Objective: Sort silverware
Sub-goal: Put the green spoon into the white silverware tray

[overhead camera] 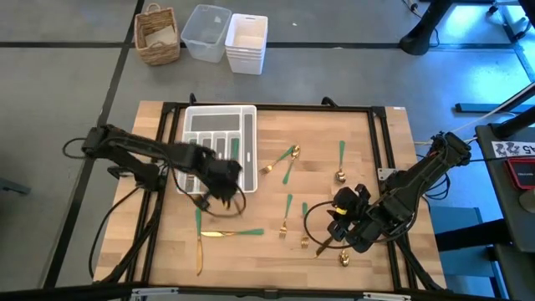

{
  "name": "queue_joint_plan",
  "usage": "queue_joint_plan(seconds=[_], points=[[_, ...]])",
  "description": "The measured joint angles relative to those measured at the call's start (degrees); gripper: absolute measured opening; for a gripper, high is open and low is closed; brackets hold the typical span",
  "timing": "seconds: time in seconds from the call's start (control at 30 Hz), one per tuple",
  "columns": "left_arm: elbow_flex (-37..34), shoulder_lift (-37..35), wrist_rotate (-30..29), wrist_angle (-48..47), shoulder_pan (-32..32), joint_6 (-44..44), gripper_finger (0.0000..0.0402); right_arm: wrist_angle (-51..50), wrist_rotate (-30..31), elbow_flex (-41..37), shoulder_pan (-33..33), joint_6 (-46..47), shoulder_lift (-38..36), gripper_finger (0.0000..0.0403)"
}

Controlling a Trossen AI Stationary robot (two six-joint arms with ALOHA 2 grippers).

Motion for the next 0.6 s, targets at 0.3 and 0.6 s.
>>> queue_joint_plan(seconds=[0.3, 0.6], points=[[-0.02, -0.11, -8.6, -18.88, 14.38, 14.0, 0.0001, 0.42, 0.53, -0.02, 0.0, 0.07, 0.0, 0.0124], [-0.07, 6.72, -12.22, -25.09, 21.79, 24.93, 0.0001, 0.59, 1.03, -0.04, 0.0, 0.13, 0.0, 0.0124]])
